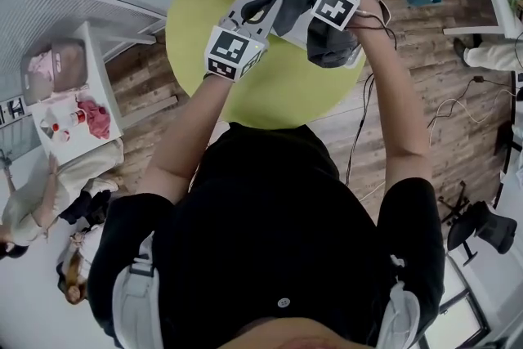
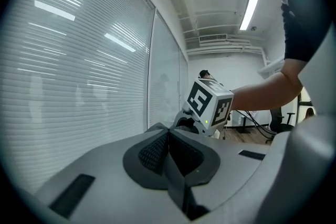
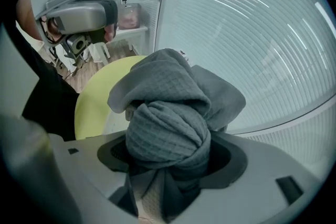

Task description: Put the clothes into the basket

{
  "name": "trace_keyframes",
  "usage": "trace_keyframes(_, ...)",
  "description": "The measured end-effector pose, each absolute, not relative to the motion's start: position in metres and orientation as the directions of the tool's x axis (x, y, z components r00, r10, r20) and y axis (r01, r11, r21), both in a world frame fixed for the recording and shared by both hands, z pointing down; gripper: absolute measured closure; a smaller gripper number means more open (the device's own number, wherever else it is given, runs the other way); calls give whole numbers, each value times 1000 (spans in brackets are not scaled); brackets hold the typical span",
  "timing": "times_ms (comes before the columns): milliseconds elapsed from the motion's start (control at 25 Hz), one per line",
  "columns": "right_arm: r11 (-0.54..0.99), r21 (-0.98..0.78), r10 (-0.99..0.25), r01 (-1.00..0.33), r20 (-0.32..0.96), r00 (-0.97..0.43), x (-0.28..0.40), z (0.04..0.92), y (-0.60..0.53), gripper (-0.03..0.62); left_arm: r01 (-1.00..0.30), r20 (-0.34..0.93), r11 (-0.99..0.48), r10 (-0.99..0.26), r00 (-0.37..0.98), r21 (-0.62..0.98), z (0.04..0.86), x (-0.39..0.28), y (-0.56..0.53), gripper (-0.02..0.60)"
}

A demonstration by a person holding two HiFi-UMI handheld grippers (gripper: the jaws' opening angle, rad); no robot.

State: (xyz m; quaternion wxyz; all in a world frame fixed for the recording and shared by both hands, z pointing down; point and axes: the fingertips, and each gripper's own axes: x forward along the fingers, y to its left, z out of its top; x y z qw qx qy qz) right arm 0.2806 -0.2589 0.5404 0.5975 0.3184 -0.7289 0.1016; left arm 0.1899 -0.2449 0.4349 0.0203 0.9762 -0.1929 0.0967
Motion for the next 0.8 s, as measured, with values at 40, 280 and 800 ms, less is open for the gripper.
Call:
trace_keyframes(40, 781, 234, -343, -579, 936, -85, 281, 549, -260, 241, -380, 204, -925, -372, 906, 0, 440, 191, -246, 571)
trace_keyframes(280, 776, 240, -366, -583, 924, -107, 284, 595, -271, 241, -382, 233, -924, -370, 899, 7, 467, 200, -254, 571)
trace_keyframes(800, 787, 143, -266, -600, 956, -121, 295, 669, -256, 241, -352, 246, -936, -339, 908, 11, 495, 235, -265, 571)
